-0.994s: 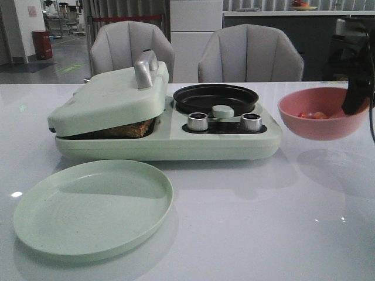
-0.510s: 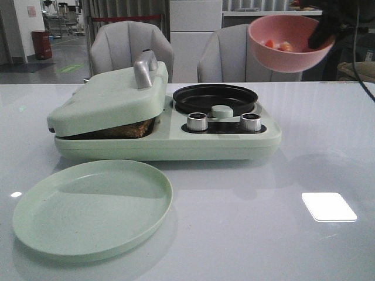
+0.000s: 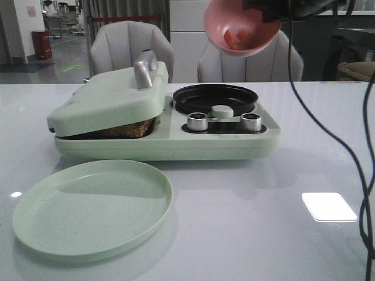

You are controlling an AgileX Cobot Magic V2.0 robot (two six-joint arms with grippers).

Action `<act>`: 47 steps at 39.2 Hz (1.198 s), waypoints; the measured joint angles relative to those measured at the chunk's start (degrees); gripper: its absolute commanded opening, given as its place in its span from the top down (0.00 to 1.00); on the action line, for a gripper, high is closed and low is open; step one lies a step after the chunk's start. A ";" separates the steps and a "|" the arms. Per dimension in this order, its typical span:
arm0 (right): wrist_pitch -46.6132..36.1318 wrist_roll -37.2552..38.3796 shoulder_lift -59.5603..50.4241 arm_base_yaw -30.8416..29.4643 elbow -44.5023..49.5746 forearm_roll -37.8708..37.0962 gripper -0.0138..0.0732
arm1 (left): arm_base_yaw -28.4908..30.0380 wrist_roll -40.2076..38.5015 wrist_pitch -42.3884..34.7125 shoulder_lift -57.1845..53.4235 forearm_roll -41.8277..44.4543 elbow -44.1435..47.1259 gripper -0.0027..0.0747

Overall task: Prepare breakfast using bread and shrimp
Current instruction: 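Carry the pink bowl with the right gripper over the black frying pan, then tilt the pink bowl with the right gripper to pour shrimp into the pan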

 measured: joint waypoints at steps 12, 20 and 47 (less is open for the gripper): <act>-23.54 0.00 6.62 2.76 3.20 -12.26 0.68 | 0.00 0.00 0.00 0.00 0.00 0.00 0.82; -34.07 -0.09 10.25 2.76 3.43 -23.14 0.68 | 0.00 0.00 0.00 0.00 0.00 0.00 0.82; -43.08 -22.73 12.93 2.89 3.43 -34.13 0.68 | 0.00 0.00 0.00 -0.13 0.00 0.00 0.82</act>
